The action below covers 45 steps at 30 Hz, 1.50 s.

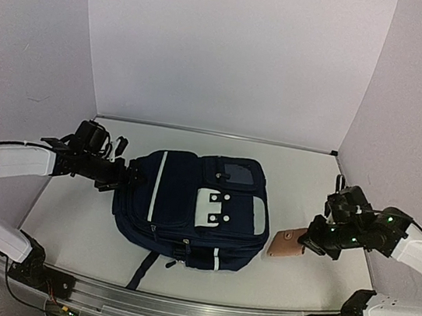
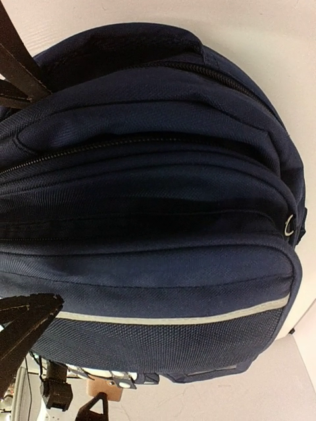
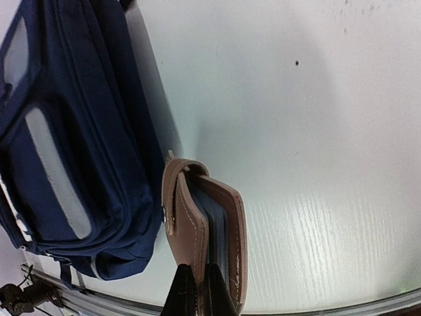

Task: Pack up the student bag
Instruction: Pick up the personal item from the center of the board.

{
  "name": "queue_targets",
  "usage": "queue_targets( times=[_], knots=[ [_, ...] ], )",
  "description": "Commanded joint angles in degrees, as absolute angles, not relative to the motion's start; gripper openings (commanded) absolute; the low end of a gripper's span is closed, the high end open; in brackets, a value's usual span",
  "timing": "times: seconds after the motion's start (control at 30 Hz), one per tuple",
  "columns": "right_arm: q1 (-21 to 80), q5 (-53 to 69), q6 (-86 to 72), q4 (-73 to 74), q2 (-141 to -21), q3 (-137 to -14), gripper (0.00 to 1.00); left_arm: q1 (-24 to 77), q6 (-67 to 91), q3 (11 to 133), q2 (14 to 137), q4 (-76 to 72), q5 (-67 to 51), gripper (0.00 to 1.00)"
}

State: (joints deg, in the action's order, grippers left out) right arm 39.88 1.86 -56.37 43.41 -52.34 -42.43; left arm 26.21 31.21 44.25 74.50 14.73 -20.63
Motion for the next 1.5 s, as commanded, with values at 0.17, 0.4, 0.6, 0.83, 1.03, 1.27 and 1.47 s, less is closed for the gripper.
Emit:
queue_targets(
  times=[0.17, 0.4, 0.6, 0.83, 1.03, 1.27, 1.47],
  knots=[
    [39.8, -7.2, -50.1, 47.2, -49.2, -62.7, 0.00, 29.9, 29.7, 48.1, 69.0, 5.4, -30.3, 0.96],
    [39.9, 18.8, -44.2, 22.0, -52.7, -61.4, 0.00, 40.3, 34.1, 52.0, 70.1, -7.0, -33.3, 0.95],
    [41.0, 31.8, -45.4, 3.4, -56.1, -59.3, 0.00, 46.7, 35.4, 56.0, 72.6, -16.5, -36.1, 0.96],
    [42.5, 32.6, -43.3, 1.9, -59.1, -60.3, 0.00, 47.9, 30.6, 58.4, 68.3, -2.1, -15.6, 0.99],
    [43.4, 35.1, -43.5, -2.2, -60.3, -59.5, 0.00, 47.9, 31.0, 56.4, 67.8, -10.0, -29.8, 1.00],
    [44.5, 37.7, -43.5, -4.1, -62.3, -59.6, 0.00, 48.4, 34.8, 59.4, 75.4, -19.7, -45.9, 1.00],
    [44.8, 37.3, -43.1, -4.2, -62.7, -58.6, 0.00, 48.4, 38.2, 59.8, 77.4, -26.9, -49.4, 1.00]
  ],
)
